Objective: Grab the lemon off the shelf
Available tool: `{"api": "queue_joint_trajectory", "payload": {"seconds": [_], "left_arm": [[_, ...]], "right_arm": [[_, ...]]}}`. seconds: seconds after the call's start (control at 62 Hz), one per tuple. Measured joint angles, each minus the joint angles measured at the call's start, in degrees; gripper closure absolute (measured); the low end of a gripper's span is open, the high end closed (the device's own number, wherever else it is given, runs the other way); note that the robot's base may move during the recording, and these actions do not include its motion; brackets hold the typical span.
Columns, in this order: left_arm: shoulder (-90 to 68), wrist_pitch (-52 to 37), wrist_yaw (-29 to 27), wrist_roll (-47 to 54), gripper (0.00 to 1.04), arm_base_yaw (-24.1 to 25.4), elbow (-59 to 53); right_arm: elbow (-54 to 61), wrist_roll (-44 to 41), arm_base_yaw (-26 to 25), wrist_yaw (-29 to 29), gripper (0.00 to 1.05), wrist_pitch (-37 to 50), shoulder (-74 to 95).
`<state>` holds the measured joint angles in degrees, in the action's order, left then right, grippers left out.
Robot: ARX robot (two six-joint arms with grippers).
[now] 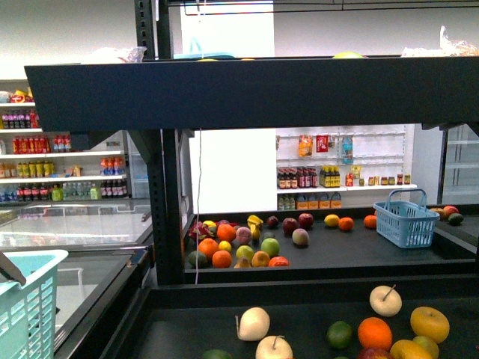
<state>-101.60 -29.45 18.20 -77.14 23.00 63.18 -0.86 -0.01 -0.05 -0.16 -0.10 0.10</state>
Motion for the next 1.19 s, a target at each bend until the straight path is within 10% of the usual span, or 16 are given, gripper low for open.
{"api": "queue_joint_trajectory", "payload": {"seconds": [0.532, 0.709, 1.193], "left_arm": [[9.55, 2.10, 17.53, 12.63, 0.93, -3.69, -3.34], [12.74, 4.46, 26.58, 20.24, 0.97, -11.91, -3.43], [3.61, 4.81, 26.82, 27.34, 0.98, -29.90, -2.23]], "right_arm": [[0.00, 0.02, 0.00, 0.00, 0.07, 0.00, 0.00], [0.00, 0.02, 0.00, 0.00, 0.07, 0.00, 0.00], [0.00, 0.02, 0.00, 0.00, 0.07, 0.00, 0.00]]}}
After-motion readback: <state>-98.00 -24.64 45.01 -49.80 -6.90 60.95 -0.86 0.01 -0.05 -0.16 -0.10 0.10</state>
